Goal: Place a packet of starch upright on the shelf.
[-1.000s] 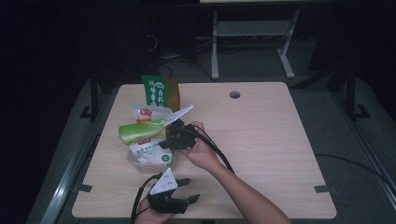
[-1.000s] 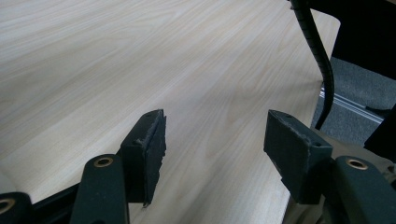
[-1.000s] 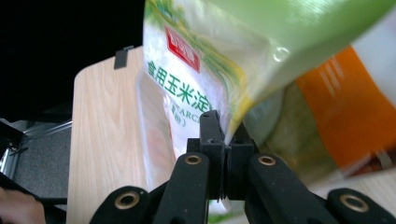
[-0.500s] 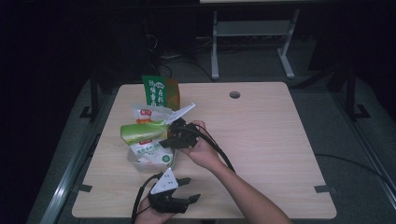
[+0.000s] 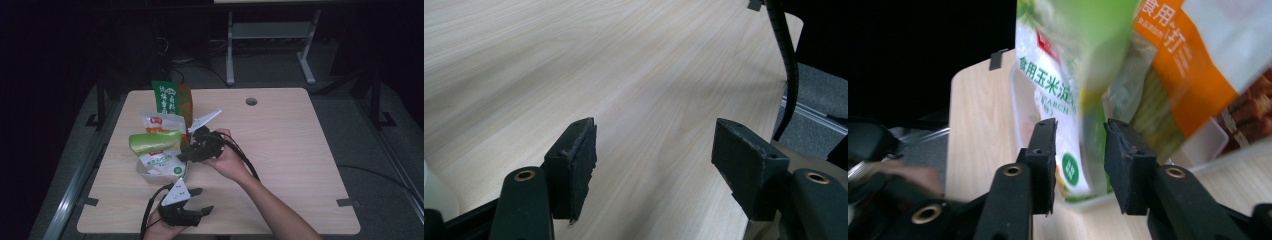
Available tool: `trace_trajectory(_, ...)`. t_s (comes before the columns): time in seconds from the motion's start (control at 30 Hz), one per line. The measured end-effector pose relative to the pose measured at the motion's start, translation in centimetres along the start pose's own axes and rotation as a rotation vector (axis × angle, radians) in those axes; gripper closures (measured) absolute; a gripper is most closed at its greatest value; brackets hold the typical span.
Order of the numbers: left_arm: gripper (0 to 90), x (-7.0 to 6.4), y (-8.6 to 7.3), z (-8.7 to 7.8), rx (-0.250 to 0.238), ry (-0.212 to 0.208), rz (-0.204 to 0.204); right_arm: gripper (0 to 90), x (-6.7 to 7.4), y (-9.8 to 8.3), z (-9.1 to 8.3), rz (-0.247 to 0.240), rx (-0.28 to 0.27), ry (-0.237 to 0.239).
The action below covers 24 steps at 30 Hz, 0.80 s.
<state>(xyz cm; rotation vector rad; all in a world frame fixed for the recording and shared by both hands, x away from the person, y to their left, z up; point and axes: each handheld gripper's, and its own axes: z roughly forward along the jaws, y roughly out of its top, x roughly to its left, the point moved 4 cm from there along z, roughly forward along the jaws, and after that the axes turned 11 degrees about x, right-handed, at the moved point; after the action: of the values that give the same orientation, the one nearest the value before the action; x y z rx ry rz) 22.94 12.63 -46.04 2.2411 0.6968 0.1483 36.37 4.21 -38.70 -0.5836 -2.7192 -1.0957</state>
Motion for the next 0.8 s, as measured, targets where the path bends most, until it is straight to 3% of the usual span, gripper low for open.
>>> trace_trajectory(0.43, 31.7, 0.2, 0.4, 0.5, -0.004, 0.014, -0.003, 49.0, -2.0, -4.7, -4.6, 0.053, -0.011, -0.011)
trace_trajectory(0.77, 30.4, -0.3, 0.7, 0.9, 0.001, 0.004, 0.008, 43.0, -3.4, -7.7, -6.6, 0.11, -0.005, -0.035)
trace_trajectory(0.8, 30.4, -0.1, 0.8, 0.9, 0.004, 0.012, 0.024, 42.7, -3.5, -7.9, -6.8, 0.114, 0.002, -0.04)
